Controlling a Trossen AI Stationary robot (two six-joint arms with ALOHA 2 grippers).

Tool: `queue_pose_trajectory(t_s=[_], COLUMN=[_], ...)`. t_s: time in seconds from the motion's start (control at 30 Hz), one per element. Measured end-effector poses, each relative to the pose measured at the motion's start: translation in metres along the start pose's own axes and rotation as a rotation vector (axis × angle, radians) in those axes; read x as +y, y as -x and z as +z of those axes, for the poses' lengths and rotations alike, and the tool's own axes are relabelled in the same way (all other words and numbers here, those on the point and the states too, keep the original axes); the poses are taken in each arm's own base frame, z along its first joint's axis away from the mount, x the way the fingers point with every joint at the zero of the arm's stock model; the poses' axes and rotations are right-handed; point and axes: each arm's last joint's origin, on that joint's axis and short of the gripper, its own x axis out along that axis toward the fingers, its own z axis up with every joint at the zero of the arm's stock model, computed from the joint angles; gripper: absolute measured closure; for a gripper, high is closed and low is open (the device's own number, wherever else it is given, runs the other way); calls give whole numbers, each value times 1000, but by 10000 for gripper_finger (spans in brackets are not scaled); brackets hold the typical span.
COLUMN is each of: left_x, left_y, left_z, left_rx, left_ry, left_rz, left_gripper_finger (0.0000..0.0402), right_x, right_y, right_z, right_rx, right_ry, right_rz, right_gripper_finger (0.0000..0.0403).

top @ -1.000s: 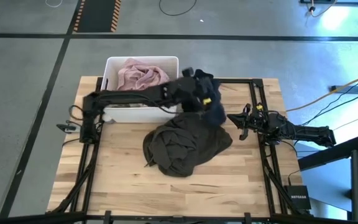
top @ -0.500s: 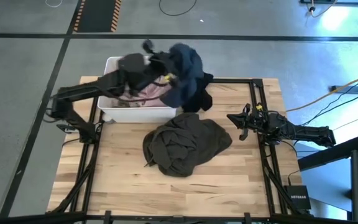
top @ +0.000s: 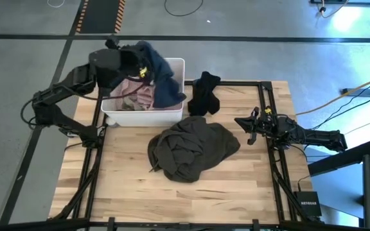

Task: Sort clothes
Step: Put the blue shirt into the bin

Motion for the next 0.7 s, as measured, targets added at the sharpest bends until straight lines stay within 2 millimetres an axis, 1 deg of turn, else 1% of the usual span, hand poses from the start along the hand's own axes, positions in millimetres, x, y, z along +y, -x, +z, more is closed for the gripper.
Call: queue_pose_trajectory(t_s=[0.07,0.27,0.37,0.47,0.53,0.6,0.7], left_x=[-3,-14,-19,-20,-19,-19,-16], left_y=[-9,-40,-51,-57,-58,-58,-54], left_z=[-13,-59,-78,-87,-89,-89,-82], left_rx=[76,314,392,425,436,436,424], left_ry=[-12,-60,-45,-19,11,38,89], left_rz=[8,56,78,37,14,-14,-92], left_gripper_finger=[400,400,390,361,336,307,266], right_x=[0,0,0,0,0,0,0], right_y=[0,0,0,0,0,0,0], right_z=[0,0,0,0,0,0,0], right_rx=[-1,-1,0,0,0,0,0], right_ry=[0,-5,-6,-7,-9,-34,-54], right_rz=[-4,-7,-7,-7,-7,-8,-7], right_gripper_finger=[388,388,388,388,388,388,388])
